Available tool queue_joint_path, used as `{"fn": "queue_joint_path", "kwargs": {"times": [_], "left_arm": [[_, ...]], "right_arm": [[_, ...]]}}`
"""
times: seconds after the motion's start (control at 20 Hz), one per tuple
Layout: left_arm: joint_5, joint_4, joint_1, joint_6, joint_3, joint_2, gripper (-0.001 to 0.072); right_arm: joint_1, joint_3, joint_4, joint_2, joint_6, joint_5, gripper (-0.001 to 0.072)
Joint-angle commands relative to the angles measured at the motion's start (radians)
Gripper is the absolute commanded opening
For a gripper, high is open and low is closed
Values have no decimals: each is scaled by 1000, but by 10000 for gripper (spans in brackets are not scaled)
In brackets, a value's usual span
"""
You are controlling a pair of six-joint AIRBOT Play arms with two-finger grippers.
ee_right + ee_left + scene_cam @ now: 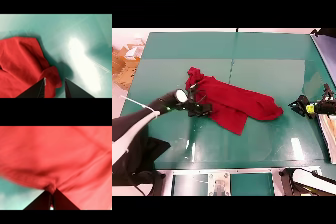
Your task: Fold the shirts.
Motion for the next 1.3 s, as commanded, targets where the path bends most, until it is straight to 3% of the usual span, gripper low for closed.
{"fn": "queue_joint_path", "kwargs": {"times": [0.0,0.1,0.2,0.65,1.0,1.25], "left_arm": [[-248,117,104,27,63,73,27],[-370,139,211,68,64,120,27],[-459,154,292,121,63,127,28],[-384,148,320,182,60,127,28],[-405,148,320,199,60,127,28],[-402,143,320,217,60,127,28]], "right_arm": [[0,0,-19,-10,-1,0,287],[0,-14,-18,-22,-1,6,372],[1,-50,7,-32,-1,18,372],[209,-267,19,-35,0,95,363],[219,-320,-135,-35,84,221,361],[219,-338,-128,-35,89,225,359]]}}
